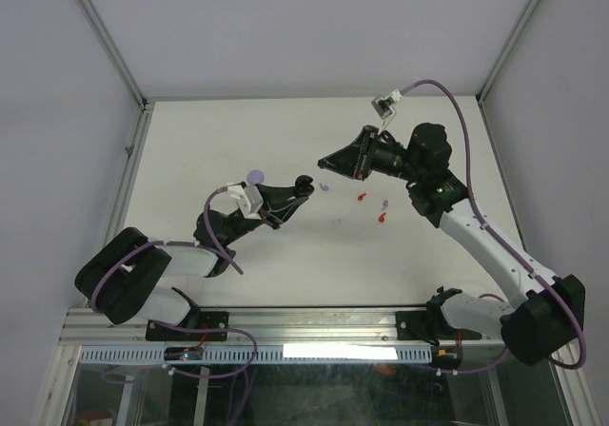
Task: Insert the wireless bluetooth earbuds into the charging case
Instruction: Place the earbud in the charging case.
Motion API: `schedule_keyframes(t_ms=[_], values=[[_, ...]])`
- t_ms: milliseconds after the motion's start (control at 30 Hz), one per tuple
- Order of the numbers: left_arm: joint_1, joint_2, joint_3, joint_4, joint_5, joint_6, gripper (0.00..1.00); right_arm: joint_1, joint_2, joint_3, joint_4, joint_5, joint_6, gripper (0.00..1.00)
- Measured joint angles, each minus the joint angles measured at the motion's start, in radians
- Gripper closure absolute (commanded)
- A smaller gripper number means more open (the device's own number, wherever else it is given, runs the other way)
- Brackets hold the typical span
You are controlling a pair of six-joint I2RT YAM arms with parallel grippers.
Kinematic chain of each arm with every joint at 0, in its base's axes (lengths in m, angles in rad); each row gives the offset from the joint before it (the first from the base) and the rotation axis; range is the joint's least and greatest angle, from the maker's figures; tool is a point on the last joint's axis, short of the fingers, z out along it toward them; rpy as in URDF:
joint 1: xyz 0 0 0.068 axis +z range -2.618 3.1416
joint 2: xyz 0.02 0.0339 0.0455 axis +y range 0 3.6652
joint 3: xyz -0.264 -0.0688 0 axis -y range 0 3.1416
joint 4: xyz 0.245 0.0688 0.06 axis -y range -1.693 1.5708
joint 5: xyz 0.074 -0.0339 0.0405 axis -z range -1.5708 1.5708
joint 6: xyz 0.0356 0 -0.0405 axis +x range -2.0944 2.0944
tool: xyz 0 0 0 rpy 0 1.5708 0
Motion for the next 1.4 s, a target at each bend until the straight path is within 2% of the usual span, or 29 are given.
schedule_keyframes(t_ms=[433,1400], values=[[0.000,-0.076,0.029,0.007,0.047,0.071,1.00,0.089,0.000,-0.058,0.262,-0.032,0.208,0.84],[0.000,-0.185,0.031,0.010,0.058,0.101,1.00,0.182,0.071,-0.124,0.410,0.039,0.325,0.85]])
